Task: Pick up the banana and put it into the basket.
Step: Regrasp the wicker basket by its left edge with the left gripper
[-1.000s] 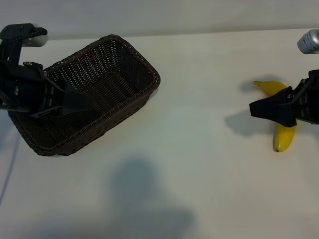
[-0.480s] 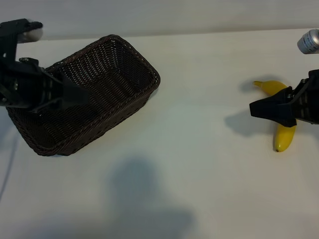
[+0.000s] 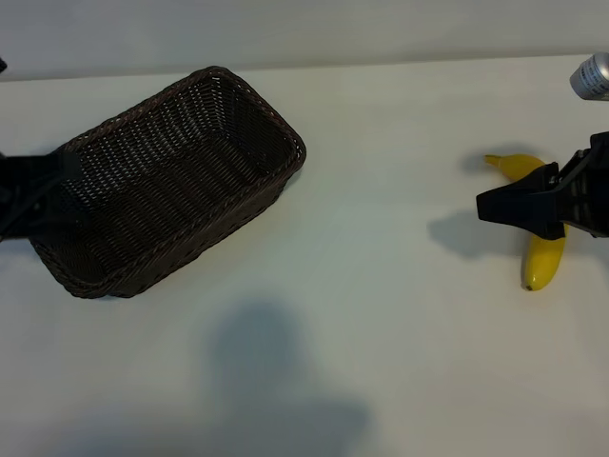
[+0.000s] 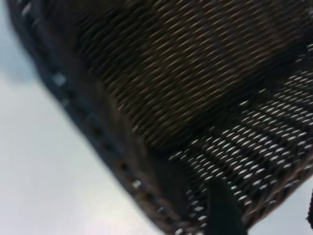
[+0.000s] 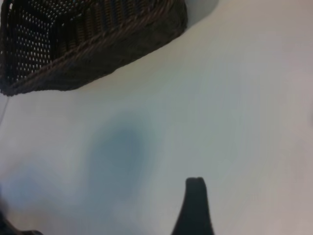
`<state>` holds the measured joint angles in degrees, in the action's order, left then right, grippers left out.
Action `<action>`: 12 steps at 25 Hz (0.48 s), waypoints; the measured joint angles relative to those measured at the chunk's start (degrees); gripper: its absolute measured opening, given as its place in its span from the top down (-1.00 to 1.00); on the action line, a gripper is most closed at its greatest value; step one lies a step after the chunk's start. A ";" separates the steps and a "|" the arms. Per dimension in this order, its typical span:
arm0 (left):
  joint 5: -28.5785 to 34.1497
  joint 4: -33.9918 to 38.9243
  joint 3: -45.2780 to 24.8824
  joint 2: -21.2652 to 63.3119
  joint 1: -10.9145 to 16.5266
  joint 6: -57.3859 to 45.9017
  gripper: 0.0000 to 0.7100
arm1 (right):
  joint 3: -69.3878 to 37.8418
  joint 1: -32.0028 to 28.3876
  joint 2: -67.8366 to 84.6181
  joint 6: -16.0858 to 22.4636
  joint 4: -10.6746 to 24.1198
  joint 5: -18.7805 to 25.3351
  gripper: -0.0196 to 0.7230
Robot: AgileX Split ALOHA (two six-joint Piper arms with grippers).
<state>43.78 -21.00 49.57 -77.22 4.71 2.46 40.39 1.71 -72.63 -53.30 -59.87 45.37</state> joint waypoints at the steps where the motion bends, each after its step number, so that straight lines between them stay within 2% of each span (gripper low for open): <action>1: 0.22 1.71 0.00 0.00 0.00 -1.92 -0.28 | 0.00 0.00 0.00 0.00 0.00 0.00 -0.65; 7: 2.82 12.20 2.29 -2.42 0.00 -14.51 -0.28 | 0.00 0.00 0.00 0.66 0.00 0.00 -0.65; 12: 7.45 13.49 7.46 -8.47 0.00 -17.86 -0.28 | 0.00 0.00 0.00 1.31 0.00 -0.04 -0.65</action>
<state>51.23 -7.51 57.03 -85.69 4.71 -15.40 40.39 1.71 -72.63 -51.99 -59.87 45.32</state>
